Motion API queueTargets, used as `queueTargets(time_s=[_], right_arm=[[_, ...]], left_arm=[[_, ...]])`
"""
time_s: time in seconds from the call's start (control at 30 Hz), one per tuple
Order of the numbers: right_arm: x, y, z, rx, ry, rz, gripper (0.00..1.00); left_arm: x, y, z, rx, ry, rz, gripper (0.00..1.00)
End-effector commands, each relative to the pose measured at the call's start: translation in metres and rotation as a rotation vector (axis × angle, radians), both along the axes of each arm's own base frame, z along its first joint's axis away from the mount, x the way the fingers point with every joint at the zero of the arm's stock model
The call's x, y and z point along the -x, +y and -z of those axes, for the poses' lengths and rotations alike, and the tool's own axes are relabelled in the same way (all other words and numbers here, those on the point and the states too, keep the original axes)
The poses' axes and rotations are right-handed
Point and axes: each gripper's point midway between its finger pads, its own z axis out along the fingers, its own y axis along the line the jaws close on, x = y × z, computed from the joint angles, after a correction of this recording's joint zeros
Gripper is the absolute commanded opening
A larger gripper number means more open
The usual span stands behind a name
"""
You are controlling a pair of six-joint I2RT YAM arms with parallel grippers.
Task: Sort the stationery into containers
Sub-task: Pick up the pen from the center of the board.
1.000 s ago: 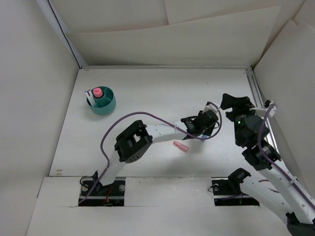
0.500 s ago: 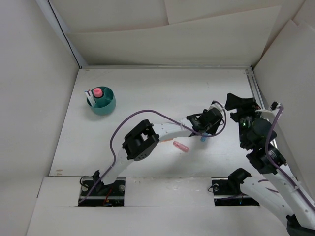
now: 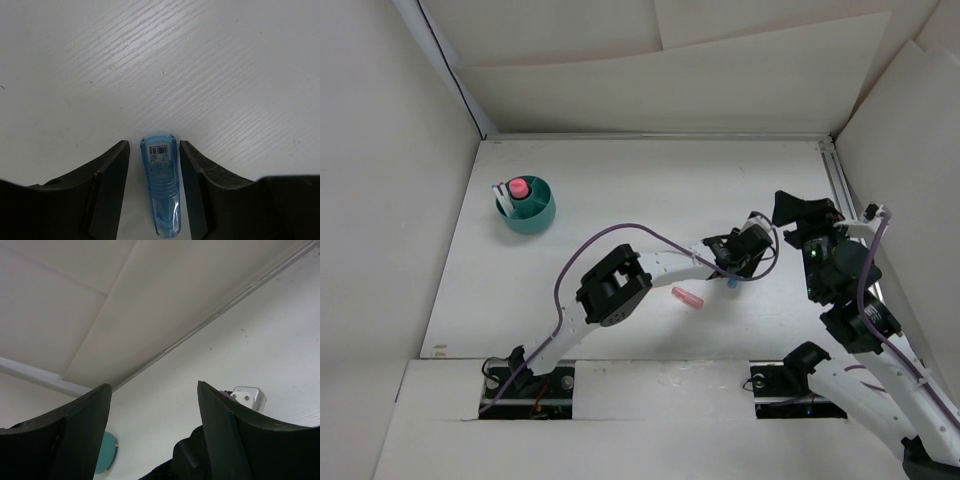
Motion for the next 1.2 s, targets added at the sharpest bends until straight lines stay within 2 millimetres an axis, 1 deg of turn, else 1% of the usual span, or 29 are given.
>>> queueTargets(time_s=[0.0,0.03,0.07,0.17,0.23,0.3,0.33,0.4,0.43,0.5,0.57,0.6,0.63,0.67,0.7,0.73,0.77,0.8,0.83,0.87,0.9,0.93,0.97,1.0,1.03,1.07,1.1,1.13,1.17], right_arm=[[0.003,0.006,-0.029,-0.015,-0.074,-0.043,0.76],[0.003,0.009,-0.029,-0.013,-0.075,-0.059,0.76],[0.0,0.01,-0.026,0.005,-0.064,-0.059,0.76],[-0.004,0.018,-0.021,0.017,-0.049,-0.086,0.76],[-0.004,0.018,-0.021,0.018,-0.049,-0.086,0.76],[-0.004,0.018,-0.021,0.018,-0.049,-0.086,0.76],[-0.004,0.018,-0.021,0.018,-0.049,-0.086,0.76],[-0.003,0.019,-0.023,0.023,-0.057,-0.096,0.76],[-0.003,0.019,-0.023,0.023,-0.057,-0.096,0.76],[-0.003,0.021,-0.023,0.024,-0.058,-0.105,0.76],[-0.003,0.021,-0.023,0.024,-0.058,-0.105,0.76],[-0.003,0.021,-0.023,0.024,-0.058,-0.105,0.76],[-0.003,0.021,-0.023,0.024,-0.058,-0.105,0.76],[-0.003,0.021,-0.023,0.024,-0.058,-0.105,0.76],[-0.003,0.021,-0.023,0.024,-0.058,-0.105,0.76],[-0.003,0.021,-0.023,0.024,-0.058,-0.105,0.76],[-0.001,0.02,-0.025,0.019,-0.066,-0.105,0.76],[-0.001,0.02,-0.025,0.019,-0.066,-0.105,0.76],[-0.001,0.019,-0.025,0.028,-0.065,-0.104,0.76],[-0.001,0.019,-0.025,0.029,-0.065,-0.104,0.76],[0.001,0.016,-0.028,0.022,-0.075,-0.095,0.76],[0.004,0.014,-0.031,0.016,-0.084,-0.094,0.76],[0.004,0.012,-0.03,0.015,-0.084,-0.084,0.76],[0.009,0.009,-0.036,0.003,-0.105,-0.083,0.76],[0.011,0.006,-0.038,-0.003,-0.112,-0.074,0.76],[0.014,0.004,-0.041,-0.009,-0.122,-0.073,0.76],[0.017,0.002,-0.044,-0.015,-0.133,-0.073,0.76],[0.023,-0.004,-0.05,-0.03,-0.156,-0.063,0.76],[0.027,-0.006,-0.053,-0.038,-0.169,-0.063,0.76]], left_arm=[[-0.005,-0.004,-0.013,0.007,-0.02,-0.004,0.41],[-0.005,-0.004,-0.013,0.007,-0.02,-0.004,0.41],[-0.005,-0.003,-0.008,-0.001,-0.017,-0.004,0.4],[-0.005,-0.003,-0.008,-0.001,-0.016,-0.004,0.4],[-0.006,-0.005,-0.006,-0.001,-0.016,-0.004,0.36],[-0.007,0.0,0.0,-0.031,-0.026,-0.01,0.36],[-0.003,0.001,0.002,-0.049,-0.031,-0.01,0.36],[-0.007,0.001,-0.005,-0.075,-0.081,-0.023,0.36],[-0.001,-0.001,0.001,-0.093,-0.085,-0.018,0.36],[-0.001,-0.001,0.005,-0.103,-0.081,-0.017,0.35],[-0.003,0.001,0.004,-0.107,-0.088,-0.024,0.31],[-0.003,0.004,0.008,-0.121,-0.092,-0.032,0.28],[-0.003,0.004,0.008,-0.121,-0.092,-0.032,0.21],[-0.005,0.005,0.002,-0.112,-0.102,-0.049,0.17],[-0.005,0.01,0.008,-0.133,-0.103,-0.056,0.13],[-0.005,0.011,0.003,-0.122,-0.102,-0.063,0.09],[-0.005,0.009,-0.009,-0.096,-0.112,-0.065,0.07],[-0.007,0.011,-0.012,-0.09,-0.124,-0.074,0.04],[-0.008,0.013,-0.018,-0.088,-0.133,-0.082,0.04],[-0.008,0.011,-0.025,-0.062,-0.137,-0.09,0.03],[-0.01,0.012,-0.044,-0.037,-0.157,-0.102,0.03],[-0.011,0.015,-0.047,-0.032,-0.167,-0.11,0.03],[-0.011,0.014,-0.055,-0.014,-0.174,-0.112,0.01],[-0.012,0.016,-0.074,0.016,-0.186,-0.127,0.01],[-0.022,0.023,-0.084,0.037,-0.195,-0.15,0.01],[-0.026,0.03,-0.088,0.046,-0.198,-0.173,0.0],[-0.031,0.036,-0.096,0.073,-0.199,-0.196,0.0],[-0.044,0.045,-0.128,0.147,-0.23,-0.229,0.0],[-0.049,0.059,-0.127,0.152,-0.232,-0.26,0.0]])
